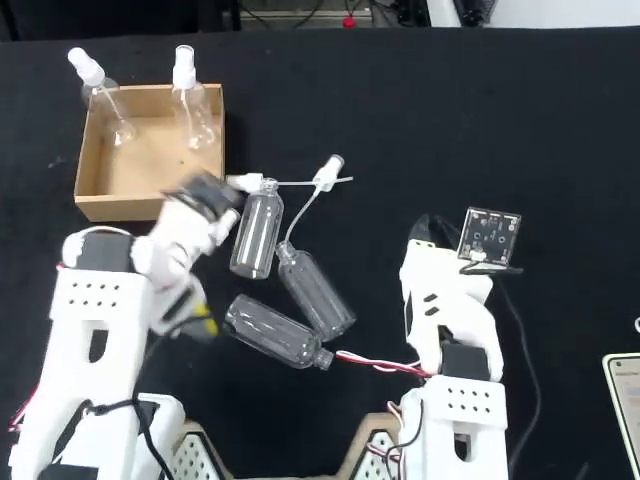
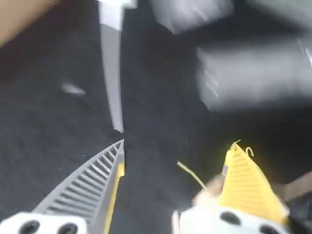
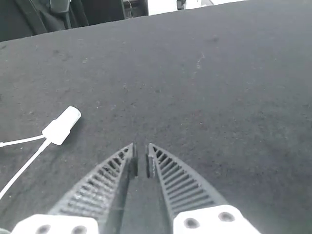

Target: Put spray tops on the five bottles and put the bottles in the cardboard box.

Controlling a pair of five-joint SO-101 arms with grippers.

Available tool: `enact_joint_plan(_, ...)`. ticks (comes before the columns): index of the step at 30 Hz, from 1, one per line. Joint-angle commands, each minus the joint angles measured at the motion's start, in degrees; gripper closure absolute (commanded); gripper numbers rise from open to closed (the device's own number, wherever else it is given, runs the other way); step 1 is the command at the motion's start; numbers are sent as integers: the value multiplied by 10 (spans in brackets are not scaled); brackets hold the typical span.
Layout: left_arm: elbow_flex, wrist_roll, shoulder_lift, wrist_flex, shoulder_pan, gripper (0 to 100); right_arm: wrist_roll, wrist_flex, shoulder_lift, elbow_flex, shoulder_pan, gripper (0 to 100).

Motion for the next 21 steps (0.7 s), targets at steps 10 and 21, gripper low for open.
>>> enact_joint_plan(10, 52, -116, -15, -43, 268, 686, 6, -22, 5, -20, 52, 956)
enact_joint_plan(21, 124, -117, -8, -217, 320, 687, 6, -23, 5, -20, 53, 956)
